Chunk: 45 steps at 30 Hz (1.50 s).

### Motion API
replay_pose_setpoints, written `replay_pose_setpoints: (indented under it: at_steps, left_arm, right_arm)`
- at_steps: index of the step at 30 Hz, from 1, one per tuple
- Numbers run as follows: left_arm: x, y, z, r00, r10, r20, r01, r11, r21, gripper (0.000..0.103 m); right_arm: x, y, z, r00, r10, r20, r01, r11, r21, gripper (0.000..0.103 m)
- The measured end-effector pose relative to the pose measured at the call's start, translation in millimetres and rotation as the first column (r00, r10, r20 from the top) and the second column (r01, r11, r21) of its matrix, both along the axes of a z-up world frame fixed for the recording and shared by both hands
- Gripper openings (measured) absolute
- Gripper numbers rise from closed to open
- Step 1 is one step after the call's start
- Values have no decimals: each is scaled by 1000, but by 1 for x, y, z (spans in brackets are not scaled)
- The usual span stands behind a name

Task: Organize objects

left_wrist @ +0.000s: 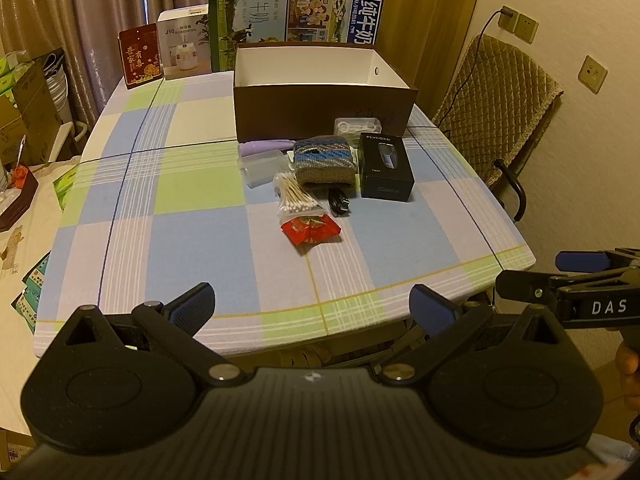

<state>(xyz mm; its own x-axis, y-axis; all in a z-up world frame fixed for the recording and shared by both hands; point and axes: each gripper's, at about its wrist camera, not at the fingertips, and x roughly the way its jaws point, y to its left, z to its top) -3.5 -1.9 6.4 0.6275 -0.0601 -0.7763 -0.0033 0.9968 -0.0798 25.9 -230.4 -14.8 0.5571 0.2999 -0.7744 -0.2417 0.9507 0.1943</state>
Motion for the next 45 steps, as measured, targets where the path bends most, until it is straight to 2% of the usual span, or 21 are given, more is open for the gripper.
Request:
replay_pose_setpoints:
  at_steps: [45]
  left_arm:
    - [1, 12, -5, 1000, -12, -5, 12, 1000, 3, 102]
  right_arm:
    - [2, 10, 0, 999, -31, -8, 31, 1000, -3, 101]
